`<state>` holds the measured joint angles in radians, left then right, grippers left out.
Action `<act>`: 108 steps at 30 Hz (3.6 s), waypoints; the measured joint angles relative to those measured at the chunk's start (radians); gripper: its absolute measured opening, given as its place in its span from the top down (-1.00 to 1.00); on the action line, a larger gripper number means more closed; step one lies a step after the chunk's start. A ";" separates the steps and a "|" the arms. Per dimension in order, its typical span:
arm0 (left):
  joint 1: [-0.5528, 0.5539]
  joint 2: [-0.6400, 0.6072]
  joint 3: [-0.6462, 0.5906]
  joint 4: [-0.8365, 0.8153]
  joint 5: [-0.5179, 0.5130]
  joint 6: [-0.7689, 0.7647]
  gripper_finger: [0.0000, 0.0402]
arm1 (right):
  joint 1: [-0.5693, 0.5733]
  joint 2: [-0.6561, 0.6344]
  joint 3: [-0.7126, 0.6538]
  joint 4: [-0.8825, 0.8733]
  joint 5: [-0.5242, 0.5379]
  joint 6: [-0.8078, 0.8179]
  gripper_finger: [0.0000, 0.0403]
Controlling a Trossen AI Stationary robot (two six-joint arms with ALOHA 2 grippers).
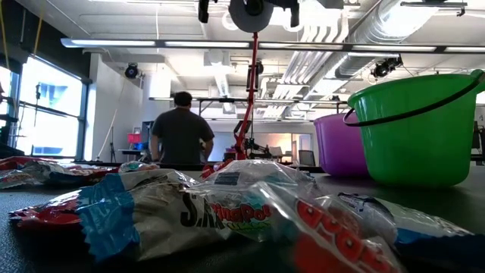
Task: Organize candy in baskets
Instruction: Put the orange gummy into the violet bucket
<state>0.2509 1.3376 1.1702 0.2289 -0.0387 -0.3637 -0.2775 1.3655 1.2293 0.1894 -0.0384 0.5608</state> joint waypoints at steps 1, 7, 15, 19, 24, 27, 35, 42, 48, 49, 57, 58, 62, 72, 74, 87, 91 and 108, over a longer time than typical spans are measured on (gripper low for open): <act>-0.003 0.000 0.000 0.001 0.000 0.001 0.99 | 0.000 0.000 0.000 0.005 0.000 0.000 0.22; -0.004 0.000 0.000 0.000 0.001 0.007 0.99 | 0.004 0.000 0.000 0.028 0.004 -0.001 0.22; -0.007 0.004 0.000 0.003 0.003 0.008 0.99 | 0.025 0.000 0.000 0.028 0.003 -0.011 0.31; -0.019 0.024 0.000 0.020 -0.001 0.008 0.99 | 0.025 -0.001 0.000 0.021 -0.003 -0.011 0.42; -0.022 0.027 0.000 0.022 0.002 0.003 0.99 | 0.025 -0.001 0.000 0.019 -0.017 -0.018 0.58; -0.022 0.028 0.000 0.025 0.004 0.003 0.99 | 0.024 -0.001 0.000 0.017 -0.017 -0.021 0.68; -0.022 0.028 0.000 0.026 0.003 0.037 0.98 | 0.024 -0.002 0.000 0.017 -0.019 -0.045 0.96; -0.022 0.028 0.000 0.013 0.005 0.111 0.79 | 0.018 -0.002 0.000 0.003 -0.025 -0.045 0.98; -0.023 0.015 -0.001 -0.019 0.008 0.132 0.56 | 0.009 -0.001 0.000 -0.002 -0.033 -0.042 0.98; -0.023 0.014 -0.001 -0.020 0.008 0.133 0.52 | 0.008 -0.001 0.000 -0.001 -0.033 -0.042 0.98; -0.015 0.005 -0.002 -0.052 -0.035 0.213 0.32 | -0.026 -0.016 0.000 -0.036 -0.029 -0.038 0.98; -0.011 0.000 -0.002 -0.058 -0.046 0.220 0.30 | -0.033 -0.021 0.000 -0.047 -0.029 -0.037 0.98; 0.012 -0.028 -0.002 -0.123 -0.079 0.227 0.28 | -0.065 -0.061 0.000 -0.153 -0.024 -0.034 0.98; 0.040 -0.089 -0.002 -0.269 -0.086 0.238 0.28 | -0.183 -0.158 0.000 -0.758 0.121 -0.046 0.98; 0.040 -0.090 -0.002 -0.268 -0.085 0.246 0.28 | -0.214 -0.158 0.000 -0.861 0.149 -0.047 0.98; 0.080 -0.089 -0.002 -0.278 -0.088 0.235 0.28 | -0.337 -0.154 0.000 -1.091 0.203 -0.180 0.78; 0.091 -0.089 -0.002 -0.333 -0.088 0.230 0.28 | -0.346 -0.154 0.000 -1.125 0.196 -0.211 0.52; 0.251 -0.084 -0.078 -0.950 -0.367 0.197 0.28 | -0.350 -0.154 0.000 -1.168 0.081 -0.150 0.20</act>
<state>0.5020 1.2535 1.0926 -0.7207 -0.4058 -0.1668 -0.6277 1.2110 1.2293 -0.9781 0.0425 0.4108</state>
